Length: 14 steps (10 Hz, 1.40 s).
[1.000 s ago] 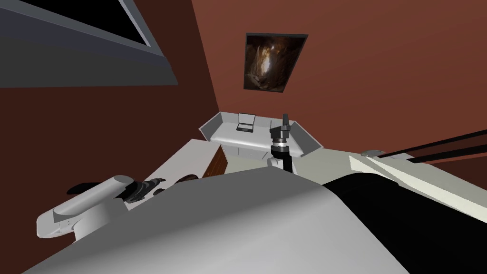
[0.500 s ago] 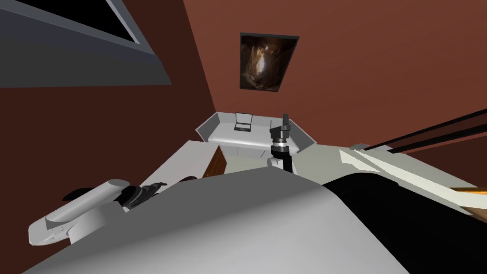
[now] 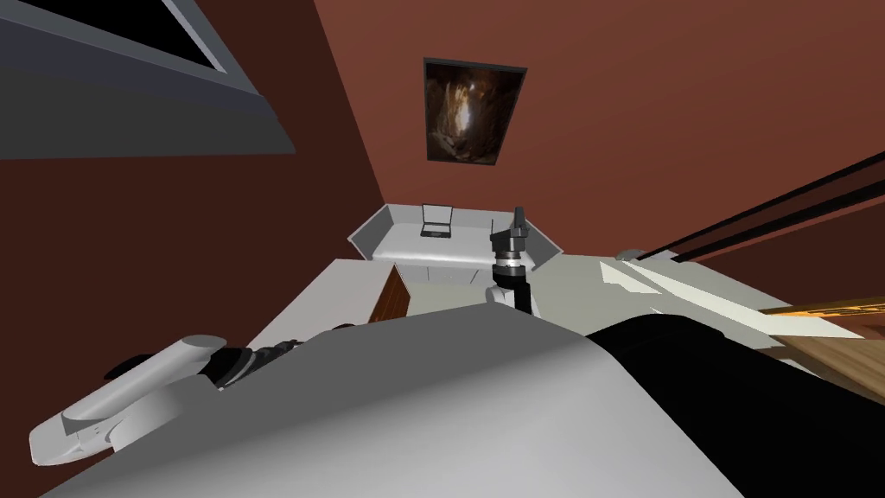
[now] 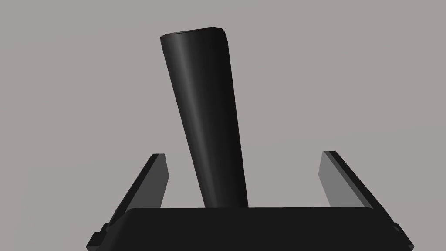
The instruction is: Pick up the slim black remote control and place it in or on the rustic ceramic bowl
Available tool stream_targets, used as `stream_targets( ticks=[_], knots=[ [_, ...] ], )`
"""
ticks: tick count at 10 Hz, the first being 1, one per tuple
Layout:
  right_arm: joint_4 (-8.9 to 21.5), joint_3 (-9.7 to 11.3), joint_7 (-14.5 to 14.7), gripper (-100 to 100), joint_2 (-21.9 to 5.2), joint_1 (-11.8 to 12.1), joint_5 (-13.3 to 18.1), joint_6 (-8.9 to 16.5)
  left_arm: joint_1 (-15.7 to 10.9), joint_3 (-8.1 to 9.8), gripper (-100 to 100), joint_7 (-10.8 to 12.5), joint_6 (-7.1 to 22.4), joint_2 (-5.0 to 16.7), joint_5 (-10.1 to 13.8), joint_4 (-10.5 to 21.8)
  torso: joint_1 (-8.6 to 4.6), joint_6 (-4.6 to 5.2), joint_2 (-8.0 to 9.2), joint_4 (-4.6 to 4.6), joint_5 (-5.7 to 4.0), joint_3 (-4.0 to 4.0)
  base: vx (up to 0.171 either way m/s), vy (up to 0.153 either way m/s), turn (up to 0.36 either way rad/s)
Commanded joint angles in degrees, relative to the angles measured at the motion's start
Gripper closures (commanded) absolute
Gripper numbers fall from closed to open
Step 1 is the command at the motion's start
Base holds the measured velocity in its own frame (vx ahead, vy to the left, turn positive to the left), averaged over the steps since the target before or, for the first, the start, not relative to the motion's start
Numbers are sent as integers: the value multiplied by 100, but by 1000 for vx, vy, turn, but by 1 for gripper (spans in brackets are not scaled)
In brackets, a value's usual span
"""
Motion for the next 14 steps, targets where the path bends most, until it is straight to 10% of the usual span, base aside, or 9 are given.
stream_targets(
  ticks=[1, 6, 7, 8, 13, 14],
  knots=[
    [0, 0, 0, 0, 0, 0, 0, 0, 17, 64, -100, 80, 88, 3, 17, 160, 0, 0, 0, 0, 0, 0, -27, 31, -63],
    [0, 0, 0, 0, 0, 1, 0, 0, 27, 257, -100, 360, 495, 68, 46, 471, -3, -4, -1, 0, 0, 0, -27, 25, -85],
    [0, 0, 0, 0, 0, 1, 0, 0, 30, 262, 0, 371, 518, 68, 48, 473, -8, -5, -6, -1, -1, -3, 0, 0, 0],
    [0, 0, 0, 0, 0, 1, 0, 0, -61, 282, -100, 512, 350, 57, -4, 659, -12, -4, -10, -2, -2, -6, -73, 0, -221],
    [0, 0, 0, 0, 0, -1, 0, 0, -245, 326, -100, 793, 6, 34, -109, 1051, -2, -4, 43, 10, 0, 25, -136, 24, -152],
    [0, 0, 0, 0, 0, 1, 0, 0, -252, 326, 100, 808, -16, 36, -113, 1067, -5, -7, 17, 5, -1, 11, -11, 2, 5]
  ],
)
